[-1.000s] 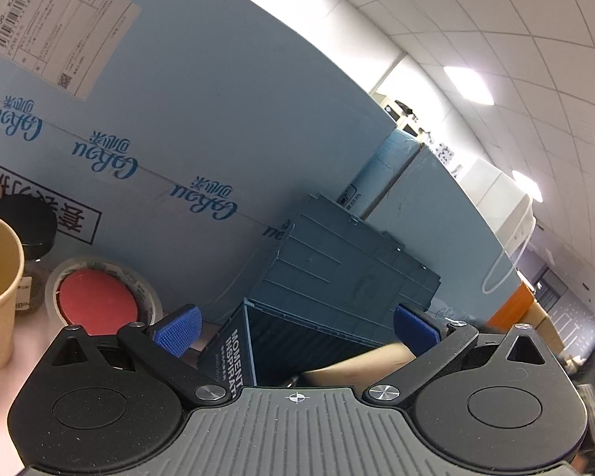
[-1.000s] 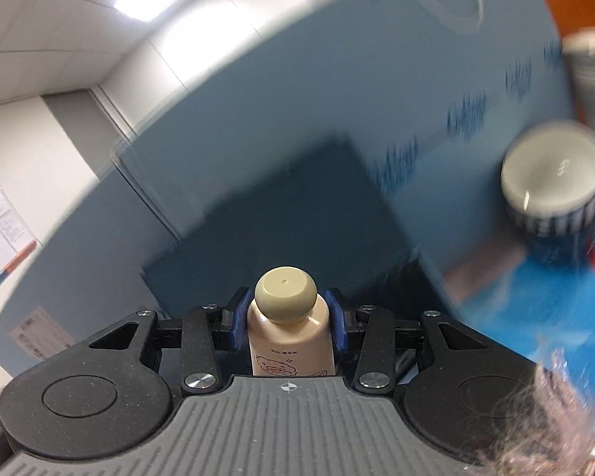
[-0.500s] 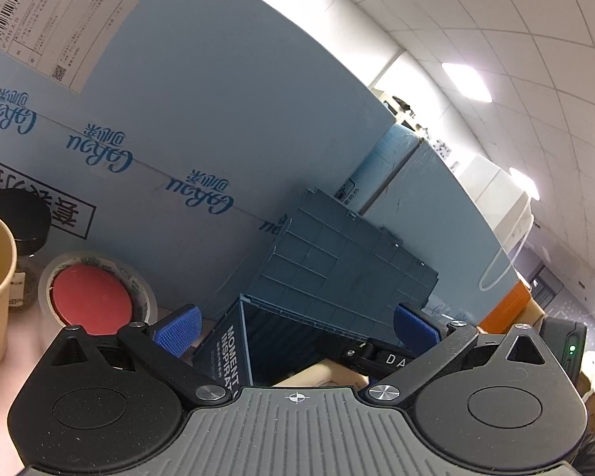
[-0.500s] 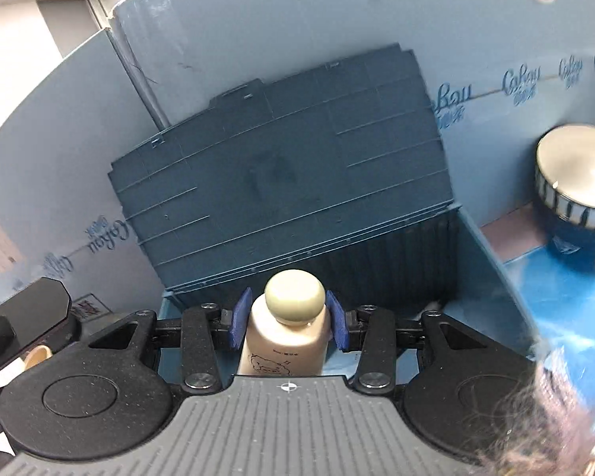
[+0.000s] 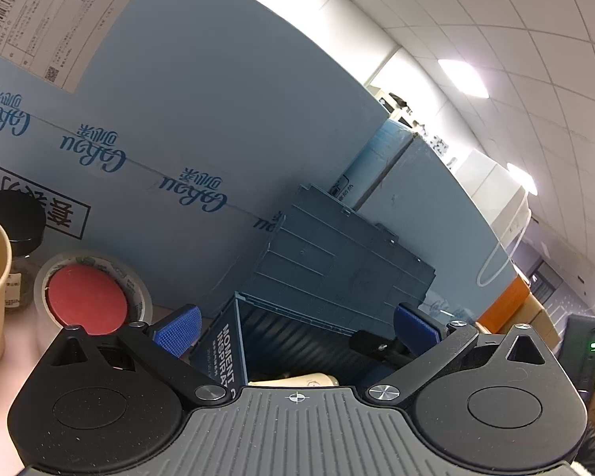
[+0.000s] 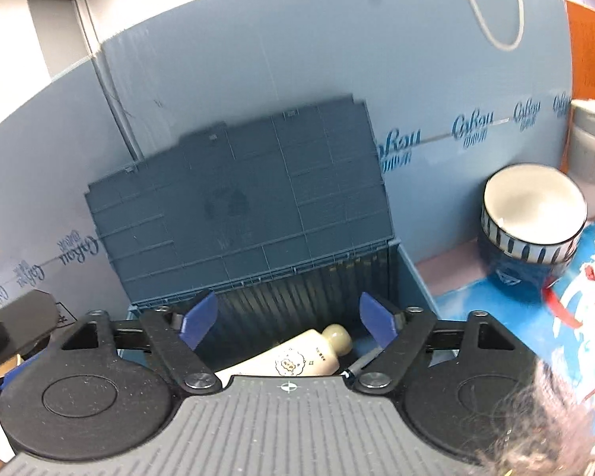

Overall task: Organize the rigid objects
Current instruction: 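Withdraw the right tool from the box while the left tool moves toward the mat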

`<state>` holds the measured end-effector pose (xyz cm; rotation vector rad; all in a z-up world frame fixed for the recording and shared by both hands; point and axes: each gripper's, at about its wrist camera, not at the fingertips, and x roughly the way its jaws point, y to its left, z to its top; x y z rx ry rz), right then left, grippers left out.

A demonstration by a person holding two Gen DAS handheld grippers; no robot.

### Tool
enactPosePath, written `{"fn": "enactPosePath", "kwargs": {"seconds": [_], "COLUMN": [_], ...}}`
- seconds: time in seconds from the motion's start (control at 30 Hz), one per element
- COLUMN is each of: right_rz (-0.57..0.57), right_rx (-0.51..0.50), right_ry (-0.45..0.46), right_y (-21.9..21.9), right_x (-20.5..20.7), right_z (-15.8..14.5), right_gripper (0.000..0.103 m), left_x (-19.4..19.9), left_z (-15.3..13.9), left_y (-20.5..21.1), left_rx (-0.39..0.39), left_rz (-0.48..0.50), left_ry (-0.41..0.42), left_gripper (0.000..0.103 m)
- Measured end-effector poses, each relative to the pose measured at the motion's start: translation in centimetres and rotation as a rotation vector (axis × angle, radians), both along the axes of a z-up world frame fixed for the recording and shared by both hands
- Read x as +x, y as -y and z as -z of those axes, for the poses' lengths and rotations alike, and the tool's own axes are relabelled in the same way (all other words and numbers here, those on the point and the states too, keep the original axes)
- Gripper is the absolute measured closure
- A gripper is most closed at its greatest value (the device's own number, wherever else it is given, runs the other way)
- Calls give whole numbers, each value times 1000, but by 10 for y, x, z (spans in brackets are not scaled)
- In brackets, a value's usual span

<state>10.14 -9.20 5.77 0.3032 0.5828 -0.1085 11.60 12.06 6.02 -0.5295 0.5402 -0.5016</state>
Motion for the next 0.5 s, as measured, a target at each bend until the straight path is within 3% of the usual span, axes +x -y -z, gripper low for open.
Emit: {"fn": "enactPosePath", "kwargs": {"seconds": [0.5], "right_rz": [63], "right_rx": [-61], "right_ry": [230], "right_y": [36], "right_x": [-81], "right_z": [-29], "right_gripper": [11], "left_x": [-17], "left_z": [-17], "left_y": [24], "left_rx": [55], "left_rz": [63], "left_ry": [82], "left_gripper": [0]}}
